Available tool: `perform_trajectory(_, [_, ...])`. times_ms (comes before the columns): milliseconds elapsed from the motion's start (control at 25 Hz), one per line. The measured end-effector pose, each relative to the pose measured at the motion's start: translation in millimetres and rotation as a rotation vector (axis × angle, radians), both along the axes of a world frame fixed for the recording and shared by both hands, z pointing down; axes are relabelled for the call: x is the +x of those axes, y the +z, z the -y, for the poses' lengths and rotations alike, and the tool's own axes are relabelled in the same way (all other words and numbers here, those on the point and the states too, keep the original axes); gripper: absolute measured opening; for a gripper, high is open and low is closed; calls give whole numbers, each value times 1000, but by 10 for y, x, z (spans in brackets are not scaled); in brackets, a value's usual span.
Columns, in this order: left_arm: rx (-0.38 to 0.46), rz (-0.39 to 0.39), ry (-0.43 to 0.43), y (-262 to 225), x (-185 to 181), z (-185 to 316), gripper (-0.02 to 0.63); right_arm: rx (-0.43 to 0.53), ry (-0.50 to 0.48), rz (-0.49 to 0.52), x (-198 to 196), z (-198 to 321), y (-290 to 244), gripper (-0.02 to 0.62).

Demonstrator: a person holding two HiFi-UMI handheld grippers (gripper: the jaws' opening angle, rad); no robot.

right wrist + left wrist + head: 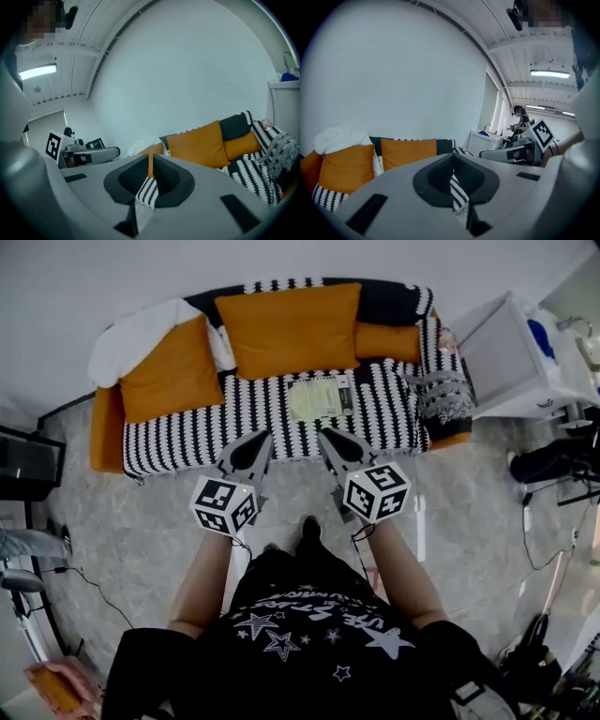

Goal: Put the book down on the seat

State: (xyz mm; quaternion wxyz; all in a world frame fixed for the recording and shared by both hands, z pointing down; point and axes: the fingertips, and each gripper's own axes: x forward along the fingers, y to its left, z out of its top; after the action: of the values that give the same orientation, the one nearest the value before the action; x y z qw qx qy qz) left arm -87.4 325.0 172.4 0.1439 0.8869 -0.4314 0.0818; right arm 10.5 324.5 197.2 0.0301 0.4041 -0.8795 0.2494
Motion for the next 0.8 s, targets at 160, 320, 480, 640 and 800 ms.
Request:
perform_trajectory(160, [-12,-20,40,79,117,-176,9,-31,8,-14,-108,-144,122,44])
perform_trajectory(320, [-17,-38,54,65,13,-480,9,-33,19,-23,-311,-377,117,44])
perform_trajectory(480, [-11,-36,53,19,-263,-768,9,-27,16,-38,-570,-654,78,43])
perform_trajectory(640, [4,-46,42,-57,-548,-1028,9,-24,19,-46,-800,-958,42,41])
perform_trajectory(800, [14,-54,52,-79,-755,-1300,9,-12,20,-58,-1023,-1243,6,41])
